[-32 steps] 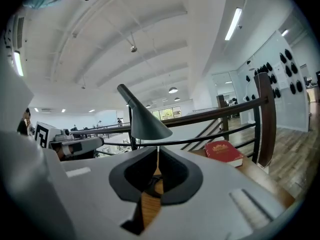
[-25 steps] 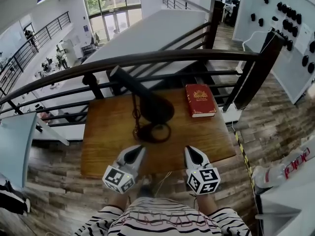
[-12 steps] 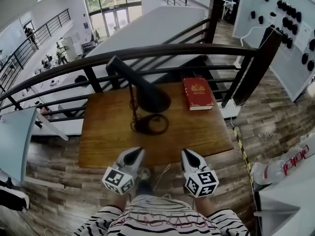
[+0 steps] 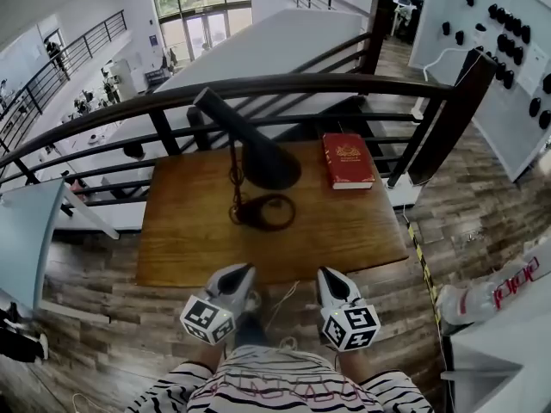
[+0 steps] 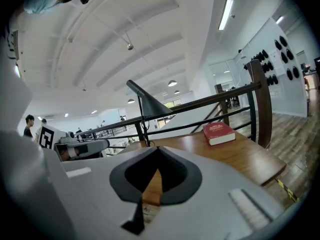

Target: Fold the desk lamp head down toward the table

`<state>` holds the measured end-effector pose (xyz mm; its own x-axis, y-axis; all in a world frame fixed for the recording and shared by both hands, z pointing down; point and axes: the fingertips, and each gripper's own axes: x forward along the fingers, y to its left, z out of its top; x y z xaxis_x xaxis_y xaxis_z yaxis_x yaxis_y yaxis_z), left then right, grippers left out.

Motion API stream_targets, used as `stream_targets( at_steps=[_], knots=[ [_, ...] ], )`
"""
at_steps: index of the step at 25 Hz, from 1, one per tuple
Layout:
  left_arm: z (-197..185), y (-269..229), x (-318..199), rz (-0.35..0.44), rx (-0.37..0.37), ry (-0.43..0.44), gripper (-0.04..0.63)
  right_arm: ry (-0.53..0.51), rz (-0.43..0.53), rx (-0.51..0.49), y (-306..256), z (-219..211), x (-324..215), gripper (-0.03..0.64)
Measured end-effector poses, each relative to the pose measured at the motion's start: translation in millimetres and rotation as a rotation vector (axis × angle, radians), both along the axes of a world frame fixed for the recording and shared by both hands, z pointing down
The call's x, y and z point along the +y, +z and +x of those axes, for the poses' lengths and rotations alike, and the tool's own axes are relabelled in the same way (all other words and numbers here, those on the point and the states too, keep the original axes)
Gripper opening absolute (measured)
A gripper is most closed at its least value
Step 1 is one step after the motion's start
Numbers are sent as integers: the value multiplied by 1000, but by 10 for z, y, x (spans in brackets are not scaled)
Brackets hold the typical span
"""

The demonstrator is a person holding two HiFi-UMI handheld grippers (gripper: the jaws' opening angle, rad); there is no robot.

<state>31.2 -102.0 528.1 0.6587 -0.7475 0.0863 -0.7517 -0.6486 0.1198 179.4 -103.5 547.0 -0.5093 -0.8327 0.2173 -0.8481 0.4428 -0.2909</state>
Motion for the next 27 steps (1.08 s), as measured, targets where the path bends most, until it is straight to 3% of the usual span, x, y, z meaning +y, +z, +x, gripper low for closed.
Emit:
stream_targets(
  at_steps=[27],
  knots=[
    [-115, -61, 93, 10, 6, 10, 2, -13, 29, 18, -122, -155, 33, 2]
  ],
)
